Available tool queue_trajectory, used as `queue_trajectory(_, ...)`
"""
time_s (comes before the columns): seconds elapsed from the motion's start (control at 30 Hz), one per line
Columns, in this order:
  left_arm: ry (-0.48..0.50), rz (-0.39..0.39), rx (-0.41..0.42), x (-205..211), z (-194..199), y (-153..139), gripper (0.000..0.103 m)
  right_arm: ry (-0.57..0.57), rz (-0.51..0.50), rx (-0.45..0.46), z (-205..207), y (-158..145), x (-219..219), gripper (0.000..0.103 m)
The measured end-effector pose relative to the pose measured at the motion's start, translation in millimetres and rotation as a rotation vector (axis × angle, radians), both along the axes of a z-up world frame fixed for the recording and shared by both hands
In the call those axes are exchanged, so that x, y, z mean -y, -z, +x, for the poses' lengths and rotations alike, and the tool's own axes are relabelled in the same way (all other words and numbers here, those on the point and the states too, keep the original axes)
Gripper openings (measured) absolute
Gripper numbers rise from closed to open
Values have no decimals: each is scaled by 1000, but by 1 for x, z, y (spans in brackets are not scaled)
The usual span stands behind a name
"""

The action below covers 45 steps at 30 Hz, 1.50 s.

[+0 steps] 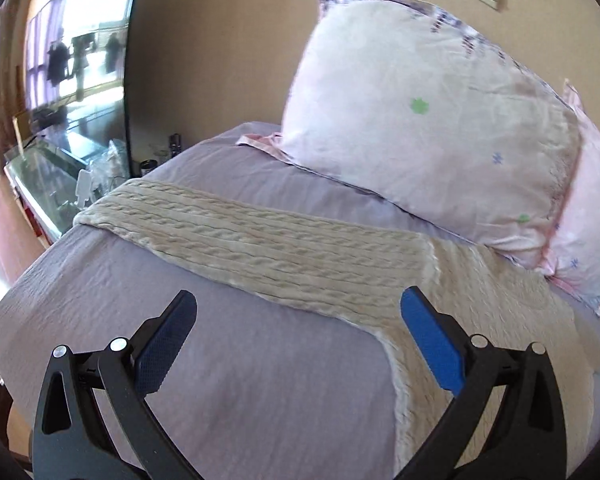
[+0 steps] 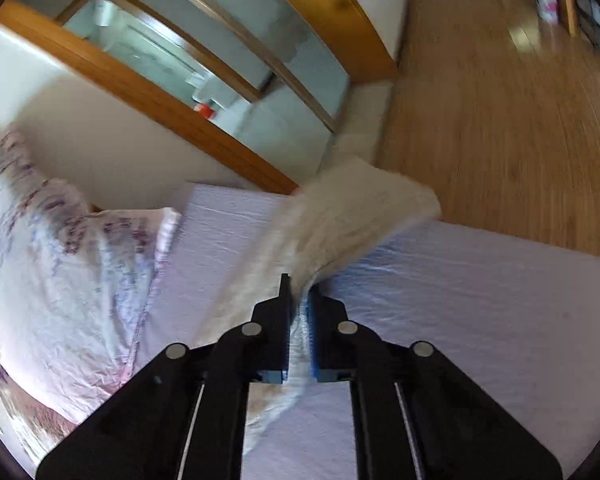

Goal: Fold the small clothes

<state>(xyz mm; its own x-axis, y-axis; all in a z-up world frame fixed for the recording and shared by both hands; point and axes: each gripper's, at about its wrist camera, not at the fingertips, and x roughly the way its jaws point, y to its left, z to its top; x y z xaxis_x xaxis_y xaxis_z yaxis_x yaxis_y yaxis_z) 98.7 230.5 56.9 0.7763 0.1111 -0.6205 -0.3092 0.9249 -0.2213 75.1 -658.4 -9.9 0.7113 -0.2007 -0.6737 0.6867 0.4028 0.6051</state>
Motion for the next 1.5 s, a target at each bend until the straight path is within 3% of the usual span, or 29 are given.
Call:
queue_trajectory(0.13,-59,-128,20,-46,11,6,102,-272,-218,125,28,-64,-95,7)
queue_trajectory(0.27,-154,-285,14,-80,19,21,102,-685,-299,266,64,-102,-243,7)
queue_trajectory(0.37,-219,-385,33,-97,17,31,97,-1039,-252,290,87,-93,-364,8)
queue_trajectory(0.43,-261,-407,35,-107,17,35,94,-1270,-178,236,90,-73,-431,16)
queue_trajectory(0.47,-278,-421,38,-113,18,36,93,-1343,-155,203,87,-65,-454,32)
queue_trajectory(0.5,-297,-434,37,-119,19,39,89,-1378,-152,193,82,-61,-465,47)
queue_trajectory(0.53,-313,-453,33,-125,20,42,87,-1370,-172,213,75,-61,-466,53)
queue_trajectory(0.6,-340,-494,26,-138,24,49,84,-1303,-243,263,69,-71,-451,77)
queue_trajectory(0.67,-366,-518,51,-152,24,52,79,-1228,-281,276,65,-83,-427,80)
queue_trajectory(0.77,-412,-564,83,-175,26,56,69,-1148,-243,261,66,-91,-387,80)
queue_trajectory(0.87,-443,-573,51,-188,35,57,42,-1085,-246,247,63,-90,-360,80)
queue_trajectory(0.9,-439,-553,38,-188,40,54,21,-1072,-248,245,63,-88,-354,80)
queue_trajectory(0.93,-426,-521,38,-182,44,46,11,-1063,-250,243,63,-87,-350,80)
queue_trajectory(1.0,-343,-444,80,-157,55,20,9,-1052,-258,244,63,-87,-344,80)
queue_trajectory(1.07,-172,-330,138,-106,71,-13,9,-1049,-263,254,63,-86,-345,80)
queue_trajectory(1.13,45,-227,185,-34,82,-44,8,-1052,-249,269,66,-86,-346,80)
queue_trajectory(1.2,328,-175,204,51,86,-58,8,-1061,-221,274,72,-82,-350,80)
queue_trajectory(1.27,616,-101,151,146,83,-52,9,-1067,-193,257,79,-73,-353,80)
queue_trajectory(1.37,892,-30,-16,246,72,-14,9,-1053,-132,191,93,-53,-351,80)
queue_trajectory(1.43,956,-46,-104,266,64,6,9,-1032,-76,144,99,-39,-340,76)
queue_trajectory(1.5,931,-46,-105,252,53,9,10,-1006,-43,100,104,-28,-329,65)
